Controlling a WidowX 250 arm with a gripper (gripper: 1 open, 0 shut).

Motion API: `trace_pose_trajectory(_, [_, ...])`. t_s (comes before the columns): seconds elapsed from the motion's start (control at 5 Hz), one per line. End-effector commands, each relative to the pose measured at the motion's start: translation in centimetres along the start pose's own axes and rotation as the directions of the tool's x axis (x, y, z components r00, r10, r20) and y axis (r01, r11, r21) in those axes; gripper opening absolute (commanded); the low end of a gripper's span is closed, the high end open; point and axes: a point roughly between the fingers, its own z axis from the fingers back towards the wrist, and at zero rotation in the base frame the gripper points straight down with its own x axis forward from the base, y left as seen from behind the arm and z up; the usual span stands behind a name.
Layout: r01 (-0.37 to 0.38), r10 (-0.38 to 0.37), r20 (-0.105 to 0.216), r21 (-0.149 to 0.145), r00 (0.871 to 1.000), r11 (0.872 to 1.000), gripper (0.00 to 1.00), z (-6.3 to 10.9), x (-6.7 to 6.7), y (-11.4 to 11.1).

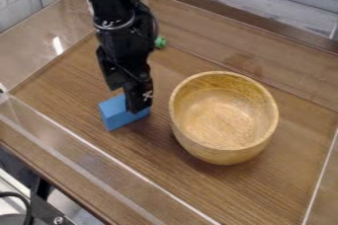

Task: Put the blue block in the brown bowl

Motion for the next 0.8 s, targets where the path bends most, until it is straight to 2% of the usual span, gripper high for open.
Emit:
trace_pose_trajectory(0.0, [0.013, -0.013, 0.035, 0.017, 0.999, 1.0, 1.0, 0.1, 0.4, 0.5])
trace_pose_trajectory(0.6, [0.068, -0.069, 0.046, 0.013, 0.997, 0.998, 1.0, -1.4, 0.3, 0.8])
